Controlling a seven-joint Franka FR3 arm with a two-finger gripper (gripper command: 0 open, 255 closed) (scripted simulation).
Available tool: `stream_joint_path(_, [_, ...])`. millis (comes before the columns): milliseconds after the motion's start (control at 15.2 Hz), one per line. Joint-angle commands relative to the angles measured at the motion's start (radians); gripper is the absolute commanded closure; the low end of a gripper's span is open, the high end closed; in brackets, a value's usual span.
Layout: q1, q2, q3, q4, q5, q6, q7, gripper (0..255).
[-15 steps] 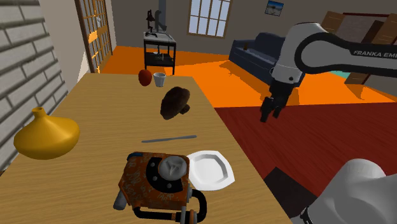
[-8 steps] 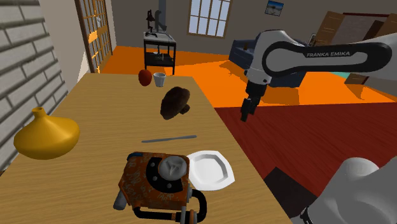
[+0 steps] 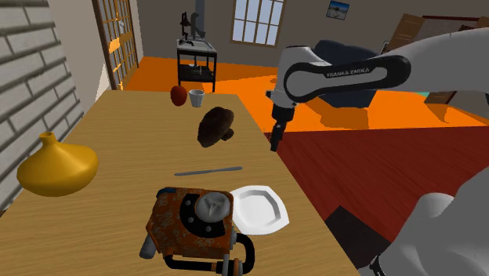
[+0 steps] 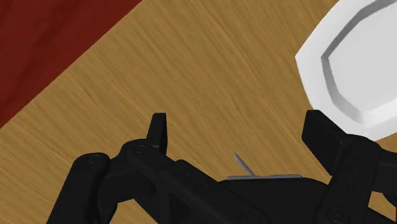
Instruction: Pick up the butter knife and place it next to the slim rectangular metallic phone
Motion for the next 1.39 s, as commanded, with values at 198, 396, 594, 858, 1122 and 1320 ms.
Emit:
stream_joint_path(198, [0.038, 0.17, 0.031, 0.139, 0.0, 0.038, -0.121, 0])
stream_joint_path(396, [0.058, 0.262, 0.054, 0.22, -0.006, 0.053, -0.186, 0])
stream_joint_path(594, [0.079, 0.351, 0.08, 0.302, -0.018, 0.064, -0.246, 0])
stream_joint_path(858, [0.11, 0.463, 0.115, 0.413, -0.04, 0.071, -0.321, 0])
stream_joint_path(1122, [0.133, 0.541, 0.138, 0.481, -0.06, 0.086, -0.37, 0])
stream_joint_path(1320, [0.133, 0.553, 0.138, 0.457, -0.061, 0.121, -0.369, 0])
